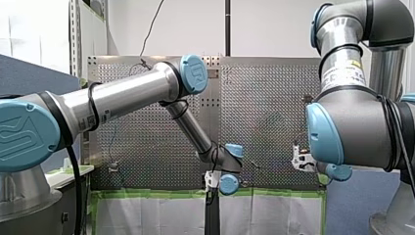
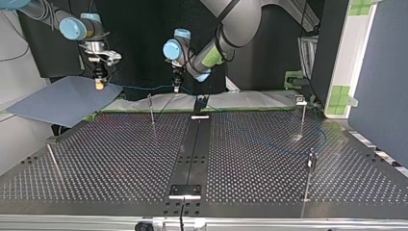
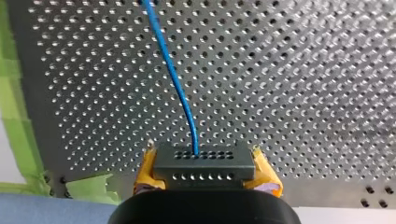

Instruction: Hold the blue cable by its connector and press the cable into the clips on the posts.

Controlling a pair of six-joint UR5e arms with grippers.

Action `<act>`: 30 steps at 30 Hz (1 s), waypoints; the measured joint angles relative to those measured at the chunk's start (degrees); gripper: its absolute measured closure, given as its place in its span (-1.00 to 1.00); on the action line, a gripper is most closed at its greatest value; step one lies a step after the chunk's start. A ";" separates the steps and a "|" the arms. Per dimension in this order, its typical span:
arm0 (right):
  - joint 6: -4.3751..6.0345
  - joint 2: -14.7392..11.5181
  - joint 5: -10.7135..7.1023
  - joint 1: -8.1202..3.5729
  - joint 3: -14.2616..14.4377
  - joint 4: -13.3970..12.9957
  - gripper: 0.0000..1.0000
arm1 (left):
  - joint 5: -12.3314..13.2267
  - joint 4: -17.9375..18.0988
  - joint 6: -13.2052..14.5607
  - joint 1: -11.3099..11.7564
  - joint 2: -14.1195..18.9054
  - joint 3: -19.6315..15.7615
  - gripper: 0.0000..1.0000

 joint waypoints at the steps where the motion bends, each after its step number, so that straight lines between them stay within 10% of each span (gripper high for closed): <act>1: 0.62 -0.11 0.01 0.02 -0.04 -0.02 1.00 | -0.06 0.01 0.01 -0.01 -0.03 0.05 0.97; 19: 4.80 5.72 2.55 0.53 -4.19 2.01 1.00 | 1.21 0.40 -1.06 -0.06 -0.07 2.22 0.97; 30: 5.17 5.95 3.64 0.47 -5.50 2.92 1.00 | 2.43 -0.25 -0.95 0.00 -1.02 4.73 0.97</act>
